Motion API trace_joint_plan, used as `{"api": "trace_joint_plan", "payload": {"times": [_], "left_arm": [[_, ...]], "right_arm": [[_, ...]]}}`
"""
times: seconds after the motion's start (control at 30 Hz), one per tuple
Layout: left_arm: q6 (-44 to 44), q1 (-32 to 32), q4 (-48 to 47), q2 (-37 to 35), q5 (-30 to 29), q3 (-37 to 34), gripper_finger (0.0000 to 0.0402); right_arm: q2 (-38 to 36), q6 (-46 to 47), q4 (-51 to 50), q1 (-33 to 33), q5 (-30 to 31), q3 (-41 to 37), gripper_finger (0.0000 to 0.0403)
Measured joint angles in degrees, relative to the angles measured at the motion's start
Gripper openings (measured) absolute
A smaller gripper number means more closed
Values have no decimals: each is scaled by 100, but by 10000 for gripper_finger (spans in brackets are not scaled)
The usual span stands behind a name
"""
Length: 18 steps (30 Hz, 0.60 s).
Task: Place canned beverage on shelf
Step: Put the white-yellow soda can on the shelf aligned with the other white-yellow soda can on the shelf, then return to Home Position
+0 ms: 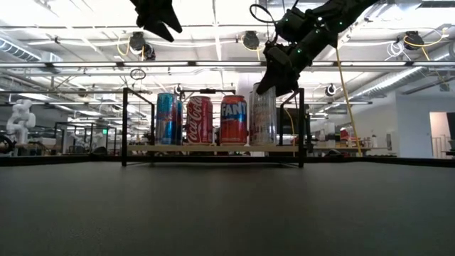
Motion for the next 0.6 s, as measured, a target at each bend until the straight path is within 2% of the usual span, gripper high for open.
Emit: {"api": "trace_joint_plan", "payload": {"times": [0.1, 0.23, 0.4, 0.5, 0.6], "left_arm": [[79, 0, -139, 2, -23, 0, 372], [124, 0, -395, 2, -372, 0, 372], [-269, 0, -239, -48, -434, -2, 368], [-375, -12, 260, -203, -118, -2, 338], [-520, -46, 1051, -375, 497, -107, 285]], "right_arm": [[-105, 31, -3, 0, 13, 9, 329], [-285, 91, -141, 0, 177, 221, 330], [-595, 460, -442, 0, 177, 699, 330], [-855, 1290, -171, 95, 144, 845, 317], [-1124, 1878, 398, 352, -135, 848, 281]]}}
